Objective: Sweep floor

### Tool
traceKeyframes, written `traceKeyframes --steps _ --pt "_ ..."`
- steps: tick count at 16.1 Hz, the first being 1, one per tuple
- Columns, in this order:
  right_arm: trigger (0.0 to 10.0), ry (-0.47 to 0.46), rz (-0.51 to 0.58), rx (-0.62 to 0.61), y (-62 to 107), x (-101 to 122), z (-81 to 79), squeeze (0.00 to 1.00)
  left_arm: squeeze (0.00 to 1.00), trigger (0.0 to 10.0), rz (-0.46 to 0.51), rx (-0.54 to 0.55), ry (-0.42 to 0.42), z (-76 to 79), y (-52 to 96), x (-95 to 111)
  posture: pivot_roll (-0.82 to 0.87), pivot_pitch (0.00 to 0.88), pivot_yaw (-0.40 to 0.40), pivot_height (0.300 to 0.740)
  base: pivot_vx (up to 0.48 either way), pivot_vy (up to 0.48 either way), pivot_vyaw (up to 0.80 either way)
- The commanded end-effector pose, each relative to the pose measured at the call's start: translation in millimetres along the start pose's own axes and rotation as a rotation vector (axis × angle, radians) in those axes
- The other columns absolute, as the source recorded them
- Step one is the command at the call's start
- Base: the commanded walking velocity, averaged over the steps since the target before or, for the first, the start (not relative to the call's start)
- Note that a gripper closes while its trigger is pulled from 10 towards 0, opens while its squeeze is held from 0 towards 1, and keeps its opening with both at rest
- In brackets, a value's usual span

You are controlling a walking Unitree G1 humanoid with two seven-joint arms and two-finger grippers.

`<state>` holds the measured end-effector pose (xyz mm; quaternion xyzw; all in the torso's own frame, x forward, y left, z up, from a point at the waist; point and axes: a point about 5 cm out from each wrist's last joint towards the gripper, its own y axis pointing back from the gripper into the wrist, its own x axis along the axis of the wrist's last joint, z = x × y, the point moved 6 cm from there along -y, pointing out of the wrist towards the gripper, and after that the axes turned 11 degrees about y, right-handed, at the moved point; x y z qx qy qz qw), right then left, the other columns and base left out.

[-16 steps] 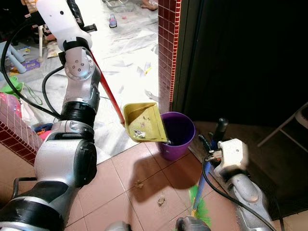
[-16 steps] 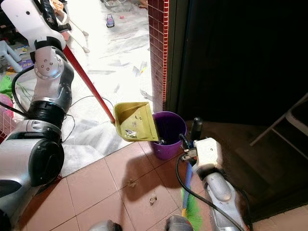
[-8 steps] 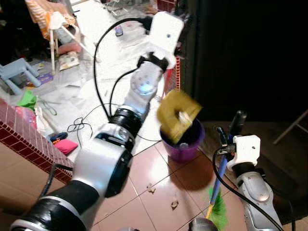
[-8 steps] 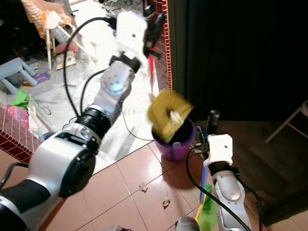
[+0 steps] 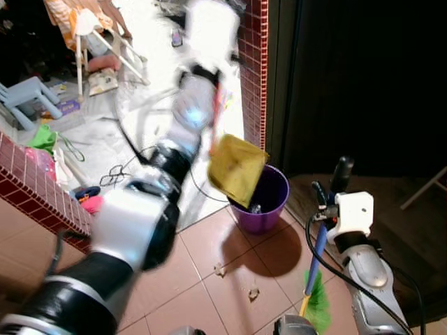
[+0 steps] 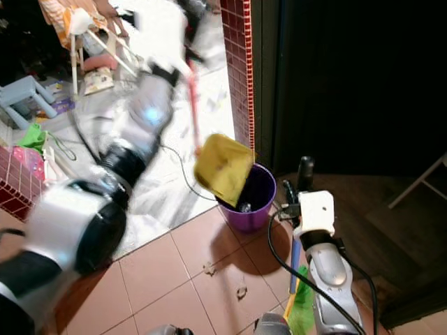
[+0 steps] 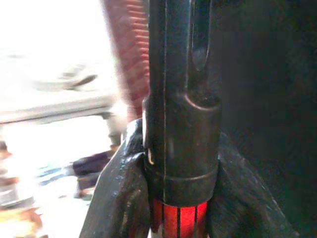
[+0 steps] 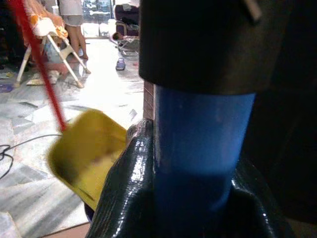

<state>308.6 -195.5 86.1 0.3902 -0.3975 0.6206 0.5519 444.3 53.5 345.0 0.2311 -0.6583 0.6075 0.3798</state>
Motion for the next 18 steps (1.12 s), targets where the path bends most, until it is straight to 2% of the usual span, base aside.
traceKeyframes --steps 1,3,4,5,6,7,8,9,10,11,12,14,15,16,18 --pt "10.0 0.010 0.023 0.003 -5.0 6 -0.8 0.00 0.00 10.0 0.127 0.063 -0.052 -21.5 -16.8 39 -0.23 0.000 0.126 0.740 0.000 0.000 0.00" --pt "10.0 0.003 0.035 0.022 -12.2 9 -6.6 0.00 0.00 10.0 0.251 0.168 -0.130 -62.7 -28.7 84 -0.19 0.000 0.101 0.740 0.000 0.000 0.00" --pt "10.0 0.000 0.038 0.029 -15.1 9 -9.4 0.00 0.00 10.0 0.269 0.193 -0.179 -74.4 -30.1 93 -0.18 0.000 0.097 0.740 0.000 0.000 0.00" --pt "10.0 -0.002 0.040 0.034 -16.3 10 -11.1 0.00 0.00 10.0 0.265 0.209 -0.201 -81.9 -30.1 95 -0.18 0.000 0.093 0.740 0.000 0.000 0.00" --pt "10.0 -0.006 0.044 0.043 -19.1 11 -14.5 0.00 0.00 10.0 0.237 0.251 -0.234 -98.5 -27.5 93 -0.16 0.000 0.090 0.740 0.000 0.000 0.00" --pt "10.0 -0.010 0.047 0.052 -21.1 11 -16.9 0.00 0.00 10.0 0.206 0.270 -0.256 -107.8 -23.9 86 -0.15 0.000 0.084 0.740 0.000 0.000 0.00" --pt "10.0 -0.025 0.044 0.079 -28.1 13 -24.0 0.00 0.00 10.0 0.111 0.328 -0.281 -130.9 -6.6 59 -0.13 0.000 0.074 0.740 0.000 0.000 0.00" --pt "10.0 -0.033 0.042 0.088 -30.9 14 -26.4 0.00 0.00 10.0 0.079 0.348 -0.283 -137.8 0.7 49 -0.13 0.000 0.074 0.740 0.000 0.000 0.00" --pt "10.0 -0.044 0.035 0.106 -36.5 15 -30.4 0.00 0.00 10.0 0.012 0.377 -0.307 -147.0 13.7 29 -0.12 0.000 0.068 0.740 0.000 0.000 0.00" --pt "10.0 -0.094 0.039 0.148 -50.2 21 -38.4 0.00 0.00 10.0 -0.156 0.446 -0.341 -166.6 53.0 -19 -0.10 0.000 0.059 0.740 0.000 0.000 0.00" --pt "10.0 -0.104 0.042 0.157 -53.0 22 -39.8 0.00 0.00 10.0 -0.193 0.461 -0.356 -170.4 63.2 -29 -0.10 0.000 0.059 0.740 0.000 0.000 0.00" --pt "10.0 -0.122 0.076 0.180 -65.4 32 -43.5 0.00 0.00 10.0 -0.339 0.446 -0.370 -173.4 109.0 -72 -0.08 0.000 0.049 0.740 0.000 0.000 0.00" --pt "10.0 -0.135 0.085 0.190 -68.7 35 -45.7 0.00 0.00 10.0 -0.382 0.435 -0.371 -172.3 124.2 -84 -0.07 0.000 0.047 0.740 0.000 0.000 0.00" --pt "10.0 -0.139 0.088 0.195 -72.2 37 -48.5 0.00 0.00 10.0 -0.406 0.424 -0.353 -171.5 138.8 -93 -0.06 0.000 0.046 0.740 0.000 0.000 0.00" --pt "10.0 -0.140 0.103 0.205 -77.3 42 -53.4 0.00 0.00 10.0 -0.434 0.418 -0.333 -172.1 158.4 -102 -0.06 0.000 0.045 0.740 0.000 0.000 0.00"
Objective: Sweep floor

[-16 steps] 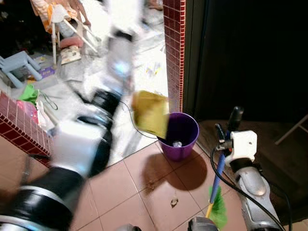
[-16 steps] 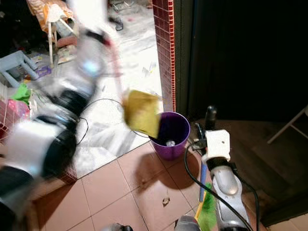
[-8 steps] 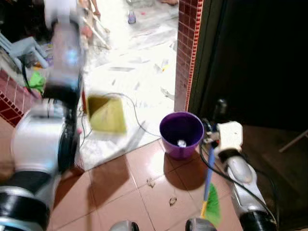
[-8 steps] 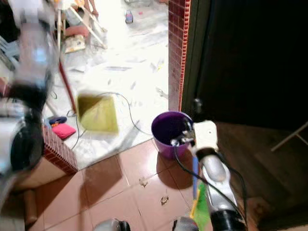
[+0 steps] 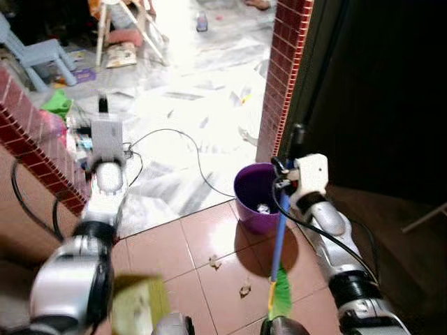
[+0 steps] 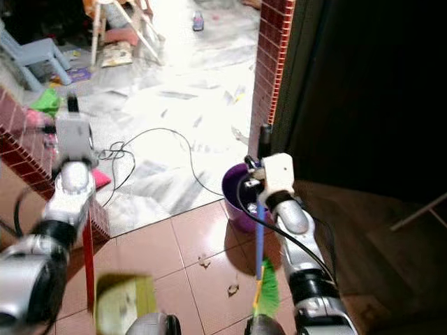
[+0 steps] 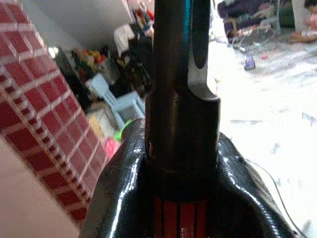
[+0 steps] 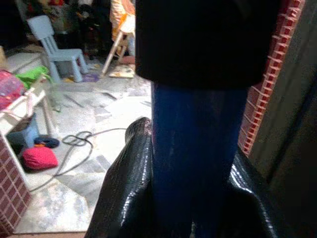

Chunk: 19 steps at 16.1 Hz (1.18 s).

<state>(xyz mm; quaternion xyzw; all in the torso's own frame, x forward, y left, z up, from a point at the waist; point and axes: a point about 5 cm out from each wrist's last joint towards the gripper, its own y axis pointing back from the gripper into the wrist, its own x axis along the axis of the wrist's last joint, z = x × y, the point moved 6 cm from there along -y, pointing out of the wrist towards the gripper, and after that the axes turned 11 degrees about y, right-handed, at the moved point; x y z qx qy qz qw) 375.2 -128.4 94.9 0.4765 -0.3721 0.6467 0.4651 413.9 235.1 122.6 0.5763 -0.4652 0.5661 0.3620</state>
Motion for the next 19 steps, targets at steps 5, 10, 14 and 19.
traceKeyframes --steps 5,10,14,19 --pt "10.0 -0.045 0.082 0.027 -10.3 18 -6.7 0.00 0.00 10.0 0.135 0.059 0.020 -19.0 3.8 23 -0.06 0.000 0.031 0.740 0.000 0.000 0.44" --pt "10.0 -0.166 0.062 0.060 -12.4 10 -22.2 0.00 0.00 10.0 0.079 0.071 0.095 -21.3 20.4 1 -0.05 0.000 0.019 0.740 0.000 0.000 0.23" --pt "10.0 -0.175 0.071 0.073 -15.6 14 -26.4 0.00 0.00 10.0 0.052 0.040 0.141 -11.2 23.6 -2 -0.05 0.000 0.024 0.740 0.000 0.000 0.00" --pt "10.0 -0.179 0.068 0.081 -12.8 10 -26.6 0.00 0.00 10.0 0.040 0.028 0.150 -6.1 24.5 -2 -0.06 0.000 0.029 0.740 0.000 0.000 0.00"
